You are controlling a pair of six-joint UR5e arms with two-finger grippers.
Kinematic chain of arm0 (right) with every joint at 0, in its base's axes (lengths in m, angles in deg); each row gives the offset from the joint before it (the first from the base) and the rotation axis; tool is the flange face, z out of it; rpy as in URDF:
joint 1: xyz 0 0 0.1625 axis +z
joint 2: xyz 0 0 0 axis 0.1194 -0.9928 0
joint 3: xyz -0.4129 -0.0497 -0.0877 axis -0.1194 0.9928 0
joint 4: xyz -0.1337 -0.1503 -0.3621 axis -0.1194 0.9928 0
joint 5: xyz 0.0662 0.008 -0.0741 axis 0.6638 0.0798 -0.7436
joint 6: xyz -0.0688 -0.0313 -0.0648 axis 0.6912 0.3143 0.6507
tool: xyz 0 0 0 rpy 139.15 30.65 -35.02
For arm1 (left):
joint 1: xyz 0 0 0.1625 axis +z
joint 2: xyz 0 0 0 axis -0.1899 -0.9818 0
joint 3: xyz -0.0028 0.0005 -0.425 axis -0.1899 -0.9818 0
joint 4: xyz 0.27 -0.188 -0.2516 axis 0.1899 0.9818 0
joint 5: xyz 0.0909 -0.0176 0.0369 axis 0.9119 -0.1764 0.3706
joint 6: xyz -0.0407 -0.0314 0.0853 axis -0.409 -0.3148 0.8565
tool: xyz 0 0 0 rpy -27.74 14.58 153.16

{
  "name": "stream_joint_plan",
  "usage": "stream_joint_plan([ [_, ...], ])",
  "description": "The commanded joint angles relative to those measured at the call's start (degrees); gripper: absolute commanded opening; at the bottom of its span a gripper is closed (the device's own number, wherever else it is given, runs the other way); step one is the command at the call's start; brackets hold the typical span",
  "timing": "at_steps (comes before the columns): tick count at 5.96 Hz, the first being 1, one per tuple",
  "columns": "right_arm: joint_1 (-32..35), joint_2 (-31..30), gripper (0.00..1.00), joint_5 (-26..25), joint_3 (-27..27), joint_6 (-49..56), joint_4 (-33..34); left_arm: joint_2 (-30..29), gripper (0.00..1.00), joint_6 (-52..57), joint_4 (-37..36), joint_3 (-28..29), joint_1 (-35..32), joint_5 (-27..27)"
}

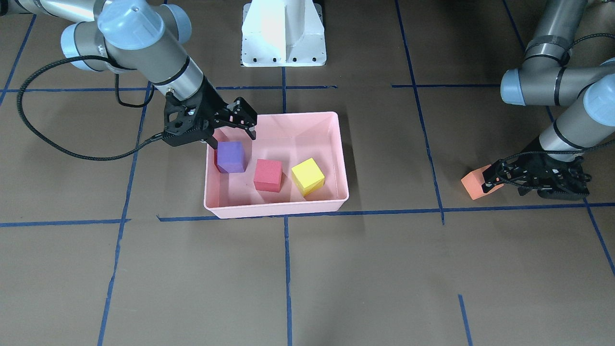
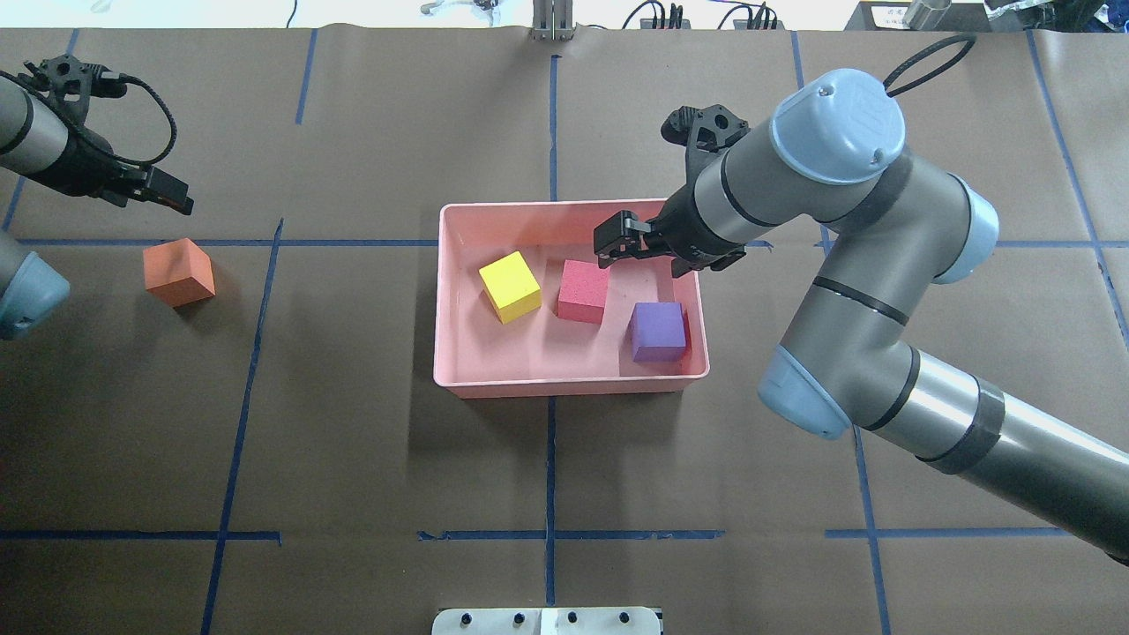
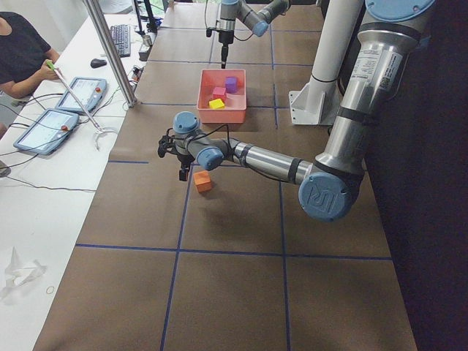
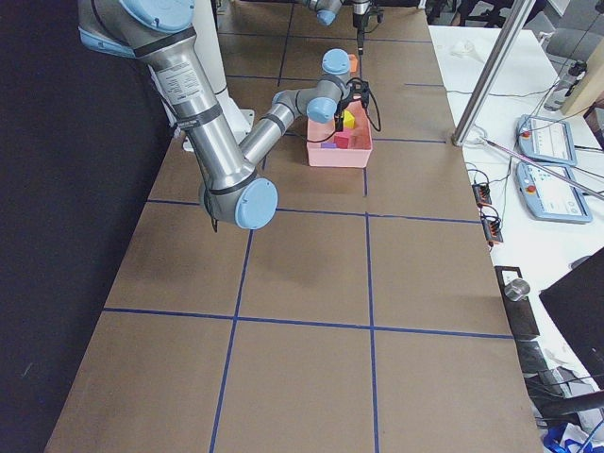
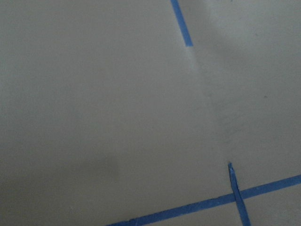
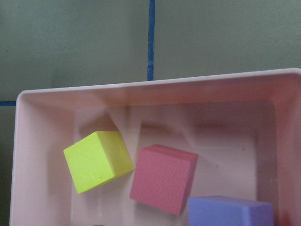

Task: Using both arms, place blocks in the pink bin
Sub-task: 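Carry the purple cube into the bin and release it with the right gripper, then lower the left gripper onto the orange cube and close it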

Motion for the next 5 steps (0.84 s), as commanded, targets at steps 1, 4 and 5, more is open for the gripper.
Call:
stream_joint_plan([
  [1, 3.43, -0.5, 1.0, 0.17, -0.58, 0.11, 0.04, 3.61, 1.0, -8.21, 0.84, -0.03, 0.4, -4.95],
  [4, 3.36, -1.64, 1.0, -0.35, -1.02, 0.38, 0.04, 2.74, 1.0, -15.51, 0.93, 0.58, 4.18, -4.86],
  [5, 3.36, -2.34, 1.0, -0.53, -1.02, 0.38, 0.04, 1.87, 1.0, -15.43, 0.84, 0.85, 4.7, -4.51],
])
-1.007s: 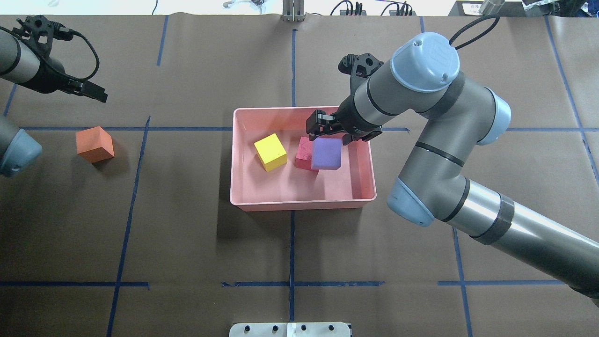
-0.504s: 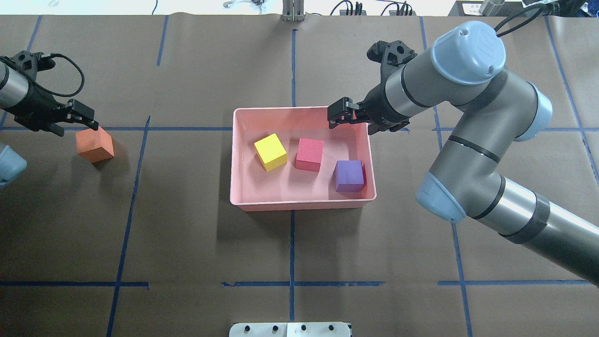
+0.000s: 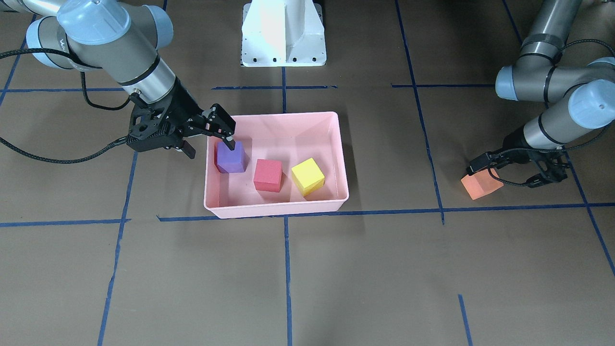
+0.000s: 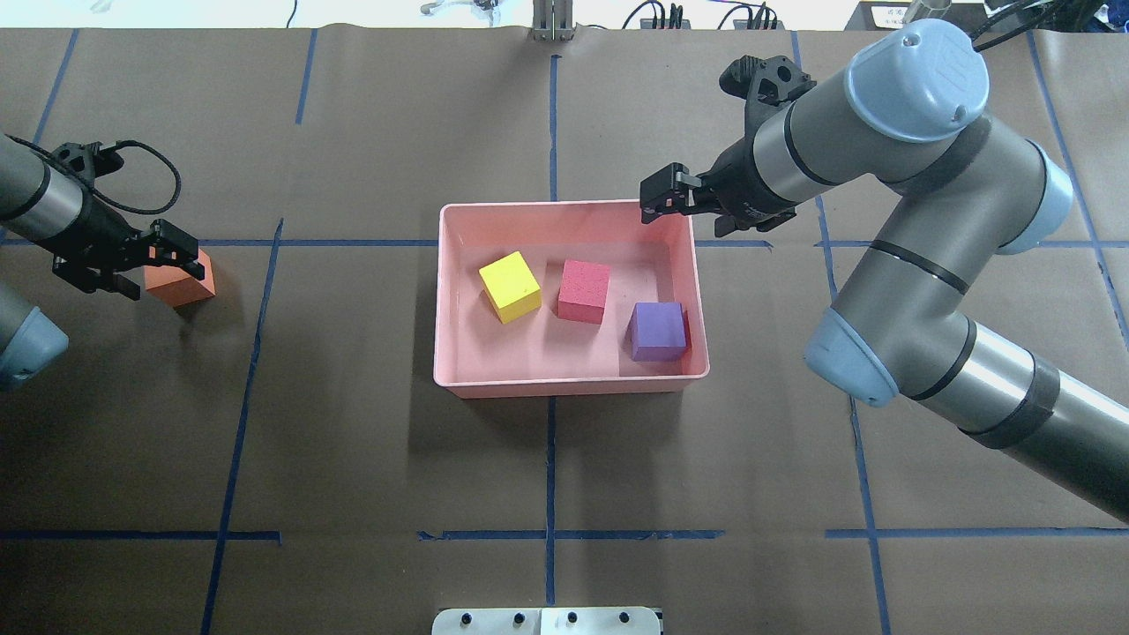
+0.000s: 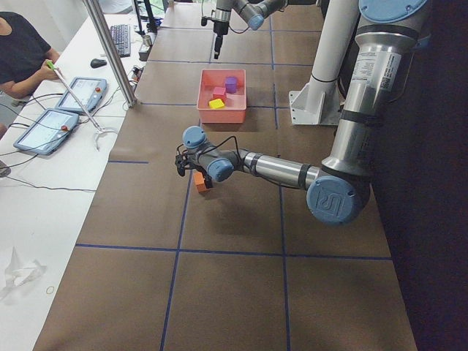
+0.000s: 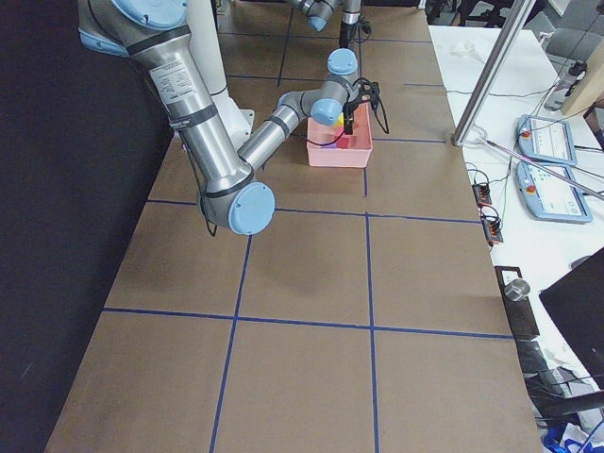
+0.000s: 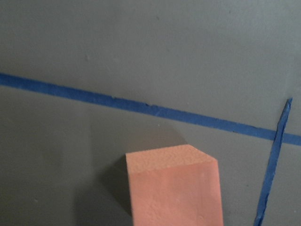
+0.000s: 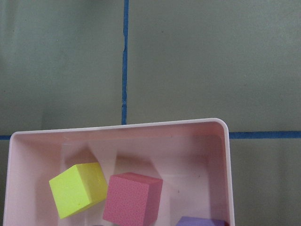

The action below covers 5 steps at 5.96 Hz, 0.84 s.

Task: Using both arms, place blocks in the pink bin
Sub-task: 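Lower the left gripper onto the orange cube and close it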

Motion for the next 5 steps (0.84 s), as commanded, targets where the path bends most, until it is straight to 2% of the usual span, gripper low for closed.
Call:
stream_joint_plan([
  [1, -0.07, -0.84, 1.0, -0.13, -0.22, 0.0, -0.09, -1.86, 1.0, 0.08, -0.13, 1.78, 0.86, 0.42],
  [2, -0.07, -0.84, 1.0, -0.13, -0.31, 0.0, -0.09, -4.05, 1.0, 0.17, -0.21, 5.01, 0.78, 0.69],
  [4, -0.07, -0.84, 1.0, -0.13, -0.31, 0.0, 0.0, -4.16, 0.96, 0.26, -0.04, 5.39, 0.86, 2.27],
  [5, -0.16, -0.84, 1.0, -0.13, -0.31, 0.0, -0.09, -4.07, 0.76, 0.26, -0.13, 5.39, 0.86, 2.36],
])
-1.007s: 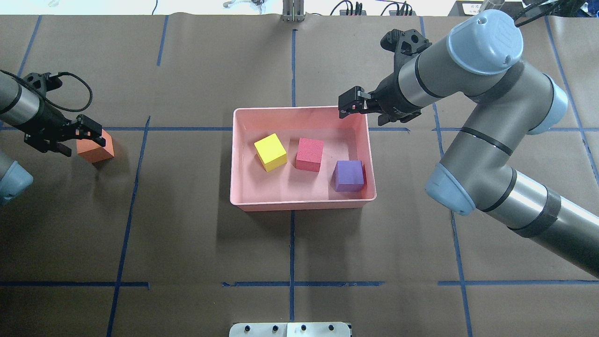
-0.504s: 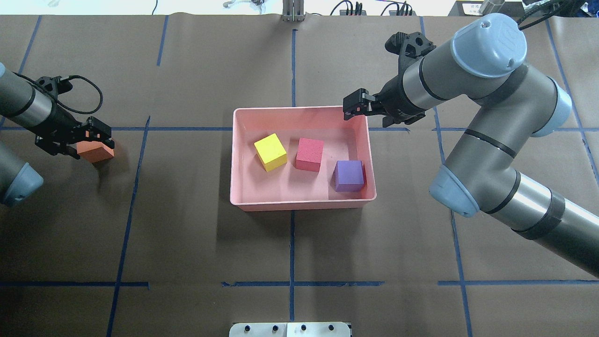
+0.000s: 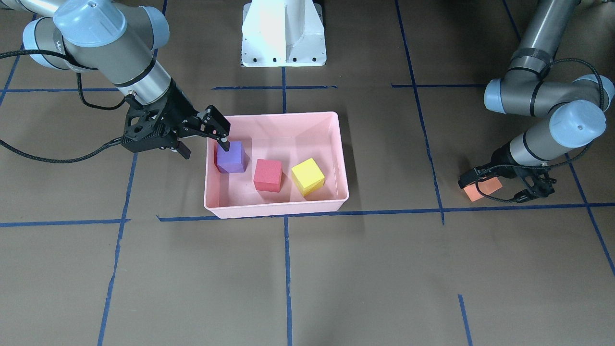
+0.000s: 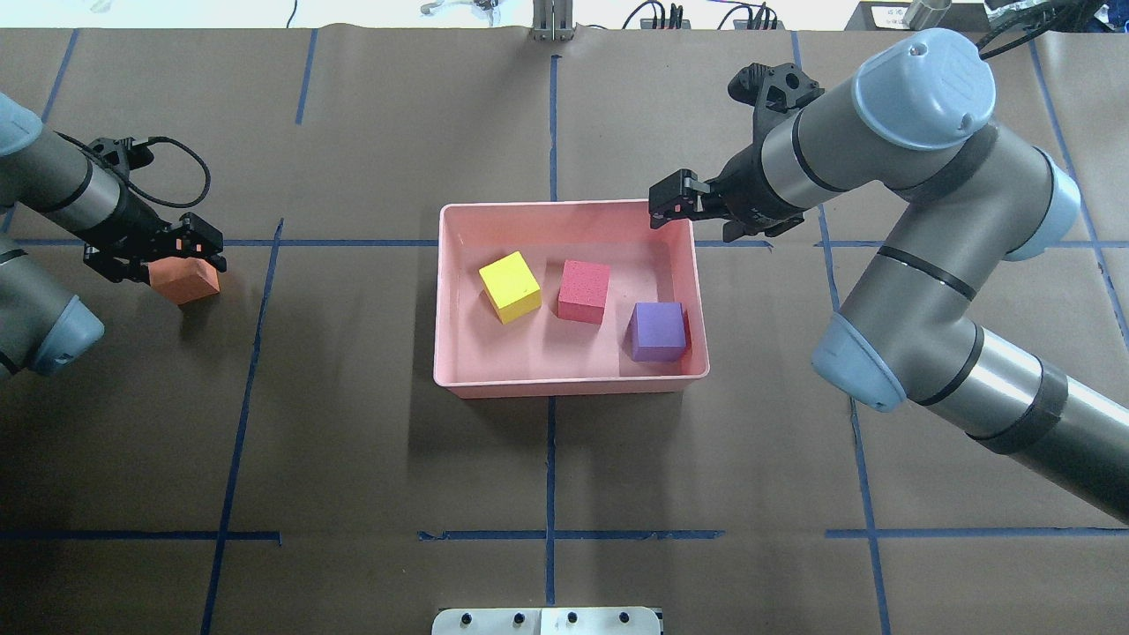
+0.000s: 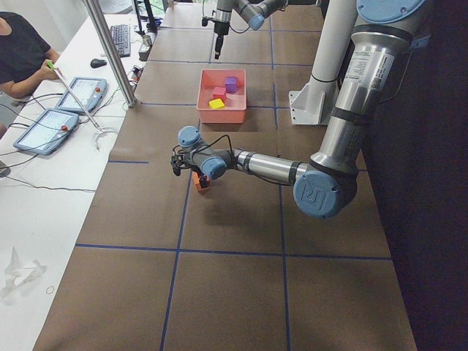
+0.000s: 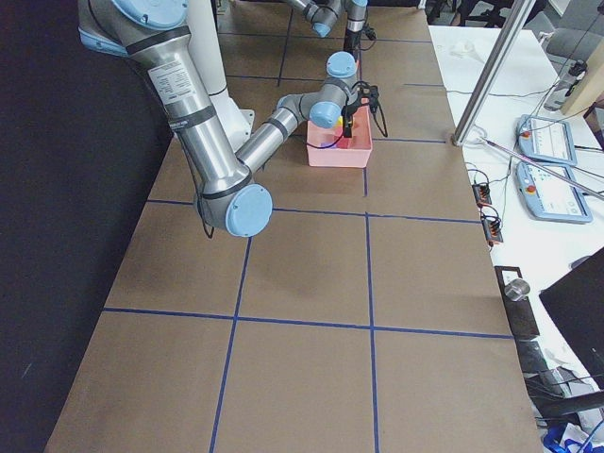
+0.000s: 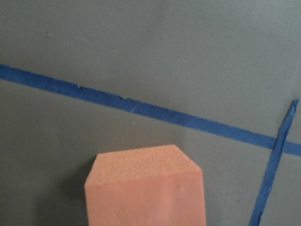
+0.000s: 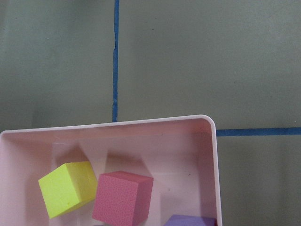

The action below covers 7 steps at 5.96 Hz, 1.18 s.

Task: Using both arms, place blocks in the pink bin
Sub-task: 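Lower the left gripper onto the orange cube and close it, then carry the orange cube into the bin and release it with the left gripper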

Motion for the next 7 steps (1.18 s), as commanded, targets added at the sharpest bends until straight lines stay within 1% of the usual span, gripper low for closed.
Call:
stream_joint_plan([
  [1, -0.22, -0.09, 1.0, 0.0, 0.08, 0.0, -0.04, 0.02, 0.38, -0.01, -0.04, -0.02, -0.08, 0.68],
  [2, -0.13, -0.01, 1.0, 0.0, -0.09, 0.09, -0.04, -0.76, 0.08, -0.1, 0.05, -0.81, -0.08, 1.29],
  [3, 0.48, -4.01, 1.0, 0.43, -3.49, 0.61, -0.04, -3.64, 0.08, -0.88, -0.12, -4.38, 0.01, 1.04],
  [4, 2.92, -7.35, 1.0, 0.96, -5.61, 2.96, -0.22, -6.98, 0.08, -4.63, 0.05, -7.03, 0.1, 0.52],
  [5, 4.68, -11.22, 1.0, 0.97, -7.46, 3.25, -0.22, -13.45, 0.08, -13.98, -0.21, -8.36, 2.01, 0.51],
  [6, 5.75, -13.95, 1.0, 0.18, -8.09, 3.16, -0.39, -17.43, 0.09, -20.42, -0.13, -9.77, 6.03, 0.68],
  [7, 6.02, -14.5, 1.0, 0.0, -7.74, 3.08, -0.22, -20.6, 0.1, -26.23, -0.21, -11.69, 9.73, 1.12],
])
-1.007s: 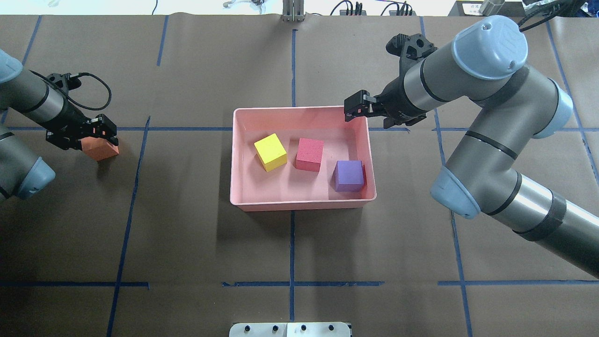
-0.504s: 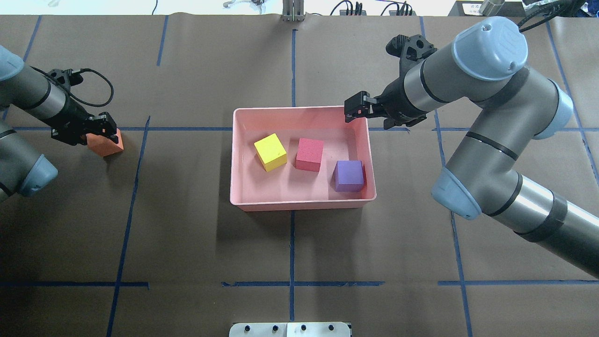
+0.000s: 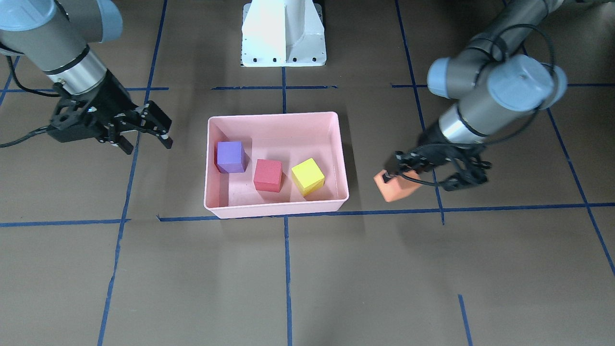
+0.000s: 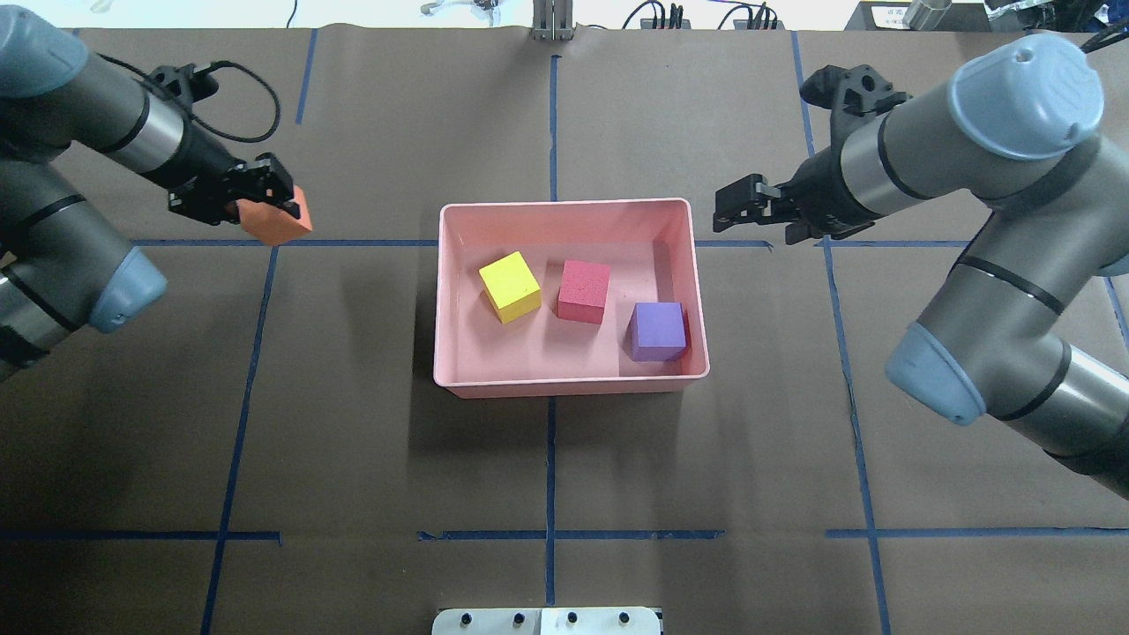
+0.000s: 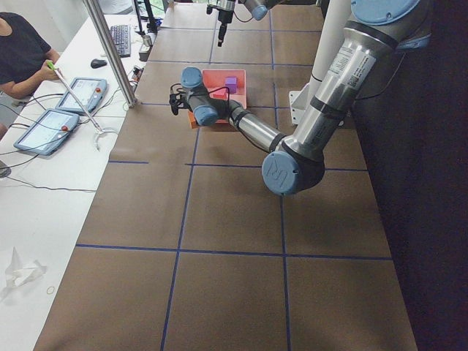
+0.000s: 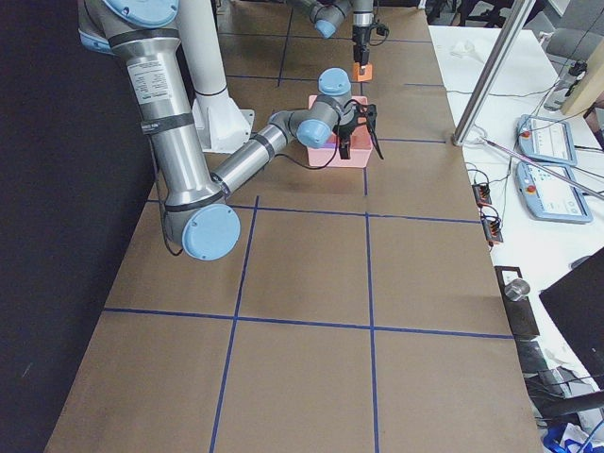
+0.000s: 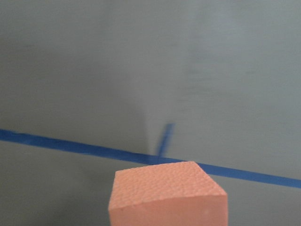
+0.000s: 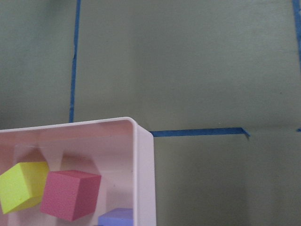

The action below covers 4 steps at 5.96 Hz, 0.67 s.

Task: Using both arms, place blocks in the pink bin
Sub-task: 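Carry the orange cube into the bin and release it with the left gripper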

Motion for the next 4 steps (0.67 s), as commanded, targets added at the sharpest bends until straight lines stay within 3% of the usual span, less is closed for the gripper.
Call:
stream_joint_plan([
  [1, 0.57, -1.3, 1.0, -0.29, 0.1, -0.02, 0.07, -6.68, 0.15, -9.67, -0.05, -1.9, 6.17, 0.93],
  [2, 0.48, -1.47, 1.0, -0.55, 0.1, -0.11, 0.07, -6.79, 0.24, -9.71, 0.03, -1.91, 11.07, 5.55],
  [3, 0.4, -1.65, 1.0, -2.3, 0.28, -0.02, 0.07, -6.62, 0.78, -9.27, 0.12, -1.82, 15.56, 11.16],
  [4, 0.39, -1.65, 1.0, -2.31, 0.19, -0.11, 0.07, -6.36, 1.0, -9.27, 0.04, -1.91, 15.6, 11.57],
])
